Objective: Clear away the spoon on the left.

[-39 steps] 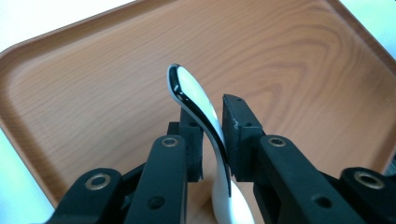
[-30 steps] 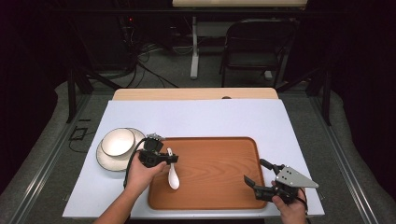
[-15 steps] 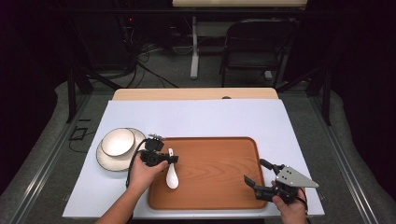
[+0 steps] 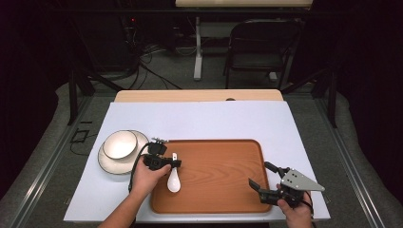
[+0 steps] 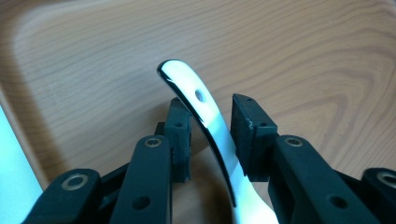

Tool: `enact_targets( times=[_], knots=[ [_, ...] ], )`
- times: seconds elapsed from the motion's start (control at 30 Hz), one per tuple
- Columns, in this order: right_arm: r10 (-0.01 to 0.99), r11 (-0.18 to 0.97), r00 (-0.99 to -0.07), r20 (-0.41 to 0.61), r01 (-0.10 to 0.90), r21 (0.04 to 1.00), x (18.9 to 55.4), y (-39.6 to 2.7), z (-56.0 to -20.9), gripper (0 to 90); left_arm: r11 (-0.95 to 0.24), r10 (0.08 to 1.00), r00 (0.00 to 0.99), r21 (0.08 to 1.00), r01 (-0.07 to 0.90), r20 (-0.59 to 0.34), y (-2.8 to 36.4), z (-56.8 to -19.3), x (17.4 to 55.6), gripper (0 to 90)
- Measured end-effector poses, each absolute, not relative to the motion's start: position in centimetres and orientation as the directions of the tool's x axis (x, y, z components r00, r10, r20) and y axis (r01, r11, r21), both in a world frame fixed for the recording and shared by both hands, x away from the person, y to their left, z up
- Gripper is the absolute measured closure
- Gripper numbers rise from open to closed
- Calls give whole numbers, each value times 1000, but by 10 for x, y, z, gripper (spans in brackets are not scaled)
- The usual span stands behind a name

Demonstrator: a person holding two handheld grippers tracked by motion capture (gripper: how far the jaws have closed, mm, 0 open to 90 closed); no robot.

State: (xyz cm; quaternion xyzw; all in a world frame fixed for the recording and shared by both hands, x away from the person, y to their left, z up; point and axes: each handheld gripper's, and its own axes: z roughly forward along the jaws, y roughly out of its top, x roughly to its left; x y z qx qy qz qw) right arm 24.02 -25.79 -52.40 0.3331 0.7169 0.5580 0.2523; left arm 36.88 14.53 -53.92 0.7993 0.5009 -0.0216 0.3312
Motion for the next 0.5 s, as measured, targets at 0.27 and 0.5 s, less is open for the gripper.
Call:
enact_targets(
  times=[0.27, 0.5],
  knots=[
    [759, 157, -651, 8, 194, 968, 240, -258, -524, 185, -280, 798, 488, 501, 819, -353, 146, -538, 367, 635],
    [759, 156, -651, 7, 193, 969, 240, -258, -524, 185, -273, 809, 483, 514, 813, -335, 149, -536, 366, 575]
  ],
)
